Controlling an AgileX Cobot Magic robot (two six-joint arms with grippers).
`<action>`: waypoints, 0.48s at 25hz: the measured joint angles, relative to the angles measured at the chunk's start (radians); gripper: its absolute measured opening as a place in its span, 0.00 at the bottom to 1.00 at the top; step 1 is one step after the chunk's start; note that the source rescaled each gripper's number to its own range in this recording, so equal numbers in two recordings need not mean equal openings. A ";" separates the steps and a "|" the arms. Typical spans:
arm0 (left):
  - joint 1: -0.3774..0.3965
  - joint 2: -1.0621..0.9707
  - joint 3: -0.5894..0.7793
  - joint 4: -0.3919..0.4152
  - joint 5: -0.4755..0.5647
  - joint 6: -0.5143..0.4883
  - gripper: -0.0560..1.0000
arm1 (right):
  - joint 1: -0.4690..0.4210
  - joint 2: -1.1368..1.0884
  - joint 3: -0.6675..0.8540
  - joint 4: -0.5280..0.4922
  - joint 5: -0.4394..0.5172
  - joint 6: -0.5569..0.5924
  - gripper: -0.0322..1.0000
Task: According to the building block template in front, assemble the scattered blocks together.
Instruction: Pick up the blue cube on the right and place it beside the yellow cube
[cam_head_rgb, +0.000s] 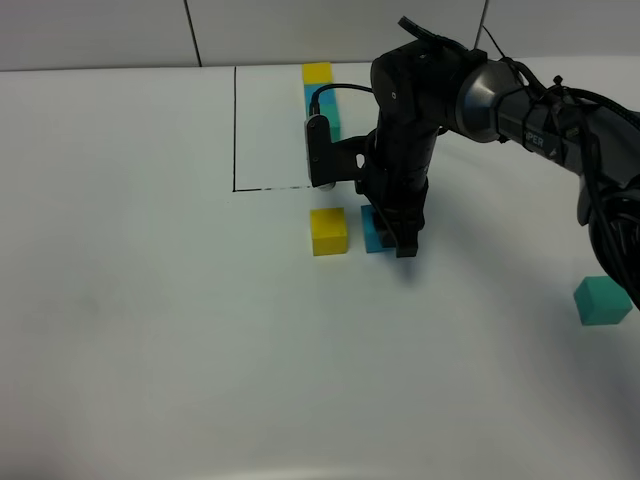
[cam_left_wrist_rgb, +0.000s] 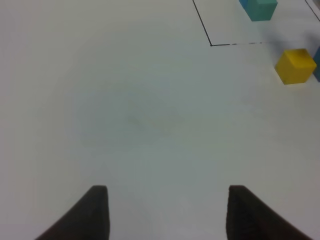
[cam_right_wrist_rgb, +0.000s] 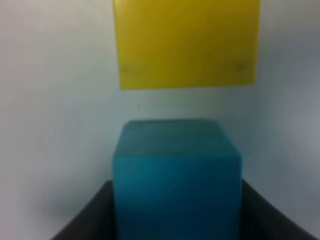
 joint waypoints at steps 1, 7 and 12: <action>0.000 0.000 0.000 0.000 0.000 0.000 0.19 | 0.000 0.003 0.000 0.000 -0.008 0.000 0.05; 0.000 0.000 0.000 0.000 0.000 0.000 0.19 | 0.000 0.017 -0.002 0.034 -0.032 0.000 0.05; 0.000 0.000 0.000 0.000 0.000 0.000 0.19 | 0.000 0.020 -0.008 0.047 -0.040 0.000 0.05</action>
